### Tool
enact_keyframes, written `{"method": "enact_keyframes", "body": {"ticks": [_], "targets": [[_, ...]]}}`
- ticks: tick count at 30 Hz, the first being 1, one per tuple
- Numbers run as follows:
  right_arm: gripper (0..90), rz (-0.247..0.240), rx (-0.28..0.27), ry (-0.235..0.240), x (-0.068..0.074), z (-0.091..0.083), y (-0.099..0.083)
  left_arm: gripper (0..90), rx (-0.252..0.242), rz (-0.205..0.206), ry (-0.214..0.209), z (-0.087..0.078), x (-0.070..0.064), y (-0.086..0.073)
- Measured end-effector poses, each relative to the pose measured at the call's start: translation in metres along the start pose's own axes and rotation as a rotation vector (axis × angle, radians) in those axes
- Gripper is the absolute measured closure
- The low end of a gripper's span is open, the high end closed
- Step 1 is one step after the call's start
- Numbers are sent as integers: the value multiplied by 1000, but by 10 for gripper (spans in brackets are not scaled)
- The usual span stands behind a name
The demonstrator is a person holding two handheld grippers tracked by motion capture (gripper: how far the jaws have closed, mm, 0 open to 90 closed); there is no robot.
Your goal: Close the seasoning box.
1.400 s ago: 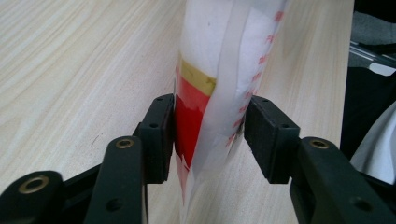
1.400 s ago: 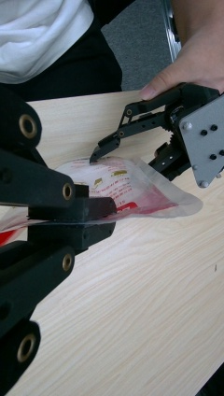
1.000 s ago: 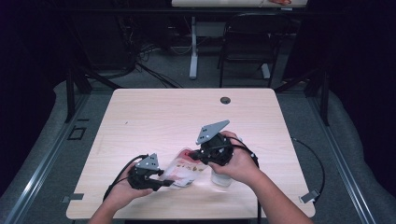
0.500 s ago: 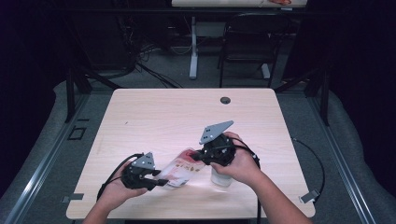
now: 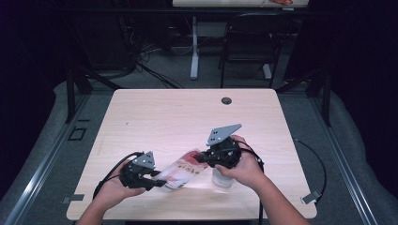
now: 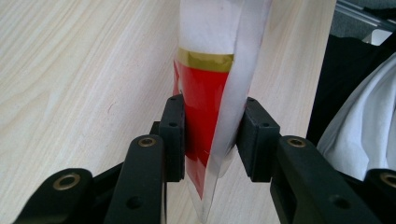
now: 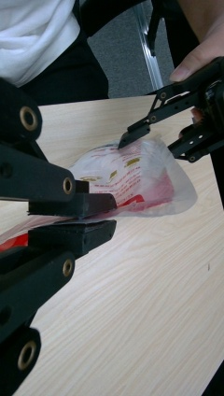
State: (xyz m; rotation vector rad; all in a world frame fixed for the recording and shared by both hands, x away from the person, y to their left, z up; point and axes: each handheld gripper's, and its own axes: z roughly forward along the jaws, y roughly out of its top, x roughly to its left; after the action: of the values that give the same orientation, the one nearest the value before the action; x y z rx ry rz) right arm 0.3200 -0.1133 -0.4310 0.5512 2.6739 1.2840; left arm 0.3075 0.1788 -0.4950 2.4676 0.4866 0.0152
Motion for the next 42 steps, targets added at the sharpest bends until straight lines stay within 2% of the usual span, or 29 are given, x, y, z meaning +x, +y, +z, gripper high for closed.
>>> {"method": "enact_keyframes", "body": {"ticks": [5,14,20,23,27,33,42], "targets": [[850,13,-12,-3,-3,1,-6,667,23,-7,-2,-5,1,4],[835,14,-30,-24,-3,-4,-10,671,62,16,18,-14,1,15],[814,34,-74,-27,-4,-6,-17,673,87,25,20,-19,0,22],[814,56,-115,-20,-6,-7,-22,674,103,21,21,-22,-1,27],[803,68,-130,-30,-8,-11,-27,676,117,28,22,-27,-1,34],[793,91,-149,-39,-8,-14,-34,680,122,32,23,-32,-2,38],[812,95,-156,-42,-8,-16,-37,685,105,31,16,-36,-1,39]]}}
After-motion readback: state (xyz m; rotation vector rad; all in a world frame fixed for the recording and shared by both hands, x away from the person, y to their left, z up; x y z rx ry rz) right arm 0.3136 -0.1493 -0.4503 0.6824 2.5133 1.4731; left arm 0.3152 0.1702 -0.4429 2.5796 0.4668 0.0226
